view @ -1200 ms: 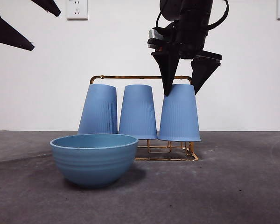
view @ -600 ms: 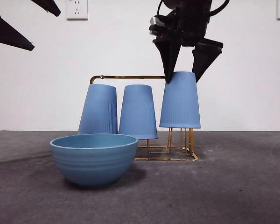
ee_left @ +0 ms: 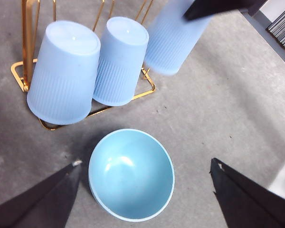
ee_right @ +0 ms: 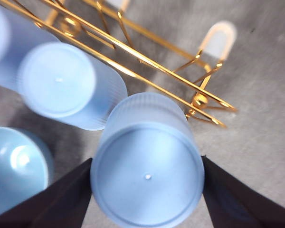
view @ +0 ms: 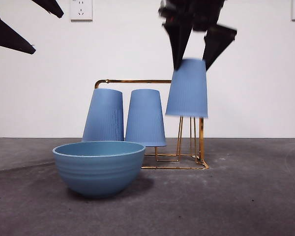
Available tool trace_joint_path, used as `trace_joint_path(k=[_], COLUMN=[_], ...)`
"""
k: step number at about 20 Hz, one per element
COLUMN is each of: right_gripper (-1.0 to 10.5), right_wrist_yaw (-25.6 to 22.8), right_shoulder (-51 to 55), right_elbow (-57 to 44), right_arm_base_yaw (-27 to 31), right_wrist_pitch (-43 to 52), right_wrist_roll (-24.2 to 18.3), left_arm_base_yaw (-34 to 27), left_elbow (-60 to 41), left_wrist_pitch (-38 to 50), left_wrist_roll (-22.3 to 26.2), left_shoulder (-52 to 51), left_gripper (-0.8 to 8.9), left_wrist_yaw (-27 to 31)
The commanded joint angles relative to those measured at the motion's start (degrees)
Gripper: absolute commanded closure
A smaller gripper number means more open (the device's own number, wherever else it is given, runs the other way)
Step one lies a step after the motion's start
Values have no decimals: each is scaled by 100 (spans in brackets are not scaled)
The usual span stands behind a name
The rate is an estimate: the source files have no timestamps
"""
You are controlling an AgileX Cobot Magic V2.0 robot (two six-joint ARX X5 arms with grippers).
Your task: Right arm lift cup from the cupboard, then place it on the right of the bowl
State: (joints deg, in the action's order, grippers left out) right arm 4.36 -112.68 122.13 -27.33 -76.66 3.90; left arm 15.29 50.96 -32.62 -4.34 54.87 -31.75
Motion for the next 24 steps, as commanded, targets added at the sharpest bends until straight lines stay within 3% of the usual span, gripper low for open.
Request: trace_joint_path(k=[1,13,19,24], right_gripper=[669,669,669,669], right_wrist_yaw=[-13,-7,13,131], right_shoulder=[153,774,1359,2184], right_elbow=[175,173,33,-883], right_arm_base_yaw=[-28,-28,-28,-28], right_wrist_pitch=[-177,-203,-264,44], right_wrist_roll=[63,61,61,61], left_arm_base_yaw=[22,55,52,42], left_elbow=[114,111,111,111], left_wrist_pitch=[46,131,885,1628], left_wrist_roll=[-109,-111,-669,-1198], left_shoulder=[155,1054,1808,2640], left_gripper=[375,376,376,376], left_wrist_yaw=[-42,-85,-1316,-2337])
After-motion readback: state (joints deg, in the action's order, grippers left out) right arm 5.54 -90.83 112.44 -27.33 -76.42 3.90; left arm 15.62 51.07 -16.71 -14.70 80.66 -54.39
